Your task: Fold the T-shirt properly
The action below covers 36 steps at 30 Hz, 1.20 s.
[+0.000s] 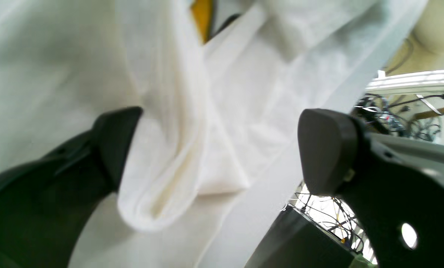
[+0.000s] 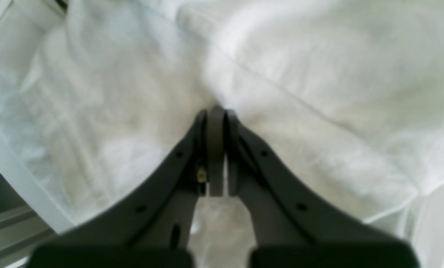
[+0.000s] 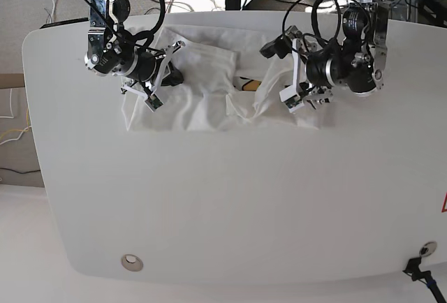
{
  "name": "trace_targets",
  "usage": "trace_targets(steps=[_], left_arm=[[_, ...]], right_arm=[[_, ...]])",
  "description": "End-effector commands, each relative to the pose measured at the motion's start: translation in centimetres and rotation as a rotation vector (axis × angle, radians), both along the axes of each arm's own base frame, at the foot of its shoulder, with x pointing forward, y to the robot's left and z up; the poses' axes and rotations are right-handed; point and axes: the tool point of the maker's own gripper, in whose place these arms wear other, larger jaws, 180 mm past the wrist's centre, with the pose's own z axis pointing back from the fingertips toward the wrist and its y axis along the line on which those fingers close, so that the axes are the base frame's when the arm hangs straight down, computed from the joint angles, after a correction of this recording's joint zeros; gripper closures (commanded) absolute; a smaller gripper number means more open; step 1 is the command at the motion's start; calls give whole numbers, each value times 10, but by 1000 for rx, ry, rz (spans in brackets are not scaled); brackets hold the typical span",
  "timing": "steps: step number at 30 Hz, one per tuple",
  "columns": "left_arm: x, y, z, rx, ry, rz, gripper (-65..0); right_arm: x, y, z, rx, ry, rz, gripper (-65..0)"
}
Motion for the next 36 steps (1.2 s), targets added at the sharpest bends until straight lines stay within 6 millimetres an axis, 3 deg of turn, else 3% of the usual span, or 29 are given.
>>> trace_targets(steps=[1, 7, 11, 13, 17, 21, 28, 36], left_arm=[[9, -11, 16, -54, -44, -23, -601], [14, -59, 47, -173, -88, -181, -601], [24, -67, 63, -203, -125, -215, -601], [29, -60, 65, -194, -140, -201, -601], [45, -19, 64, -127, -166, -115, -601], [39, 4, 46, -36, -144, -90, -601], [17, 12, 17, 55, -86, -97, -601], [18, 15, 16, 77, -87, -100, -601]], right_arm=[[-5, -8, -6, -53, 28, 11, 0], [-5, -8, -6, -53, 28, 11, 0], [-4, -11, -5, -58, 28, 7, 0], [-4, -12, -5, -60, 27, 6, 0], [-4, -11, -5, -57, 27, 6, 0], [-4, -10, -5, -57, 27, 9, 0], [-5, -10, -5, -55, 28, 10, 0], [-5, -10, -5, -55, 28, 10, 0]])
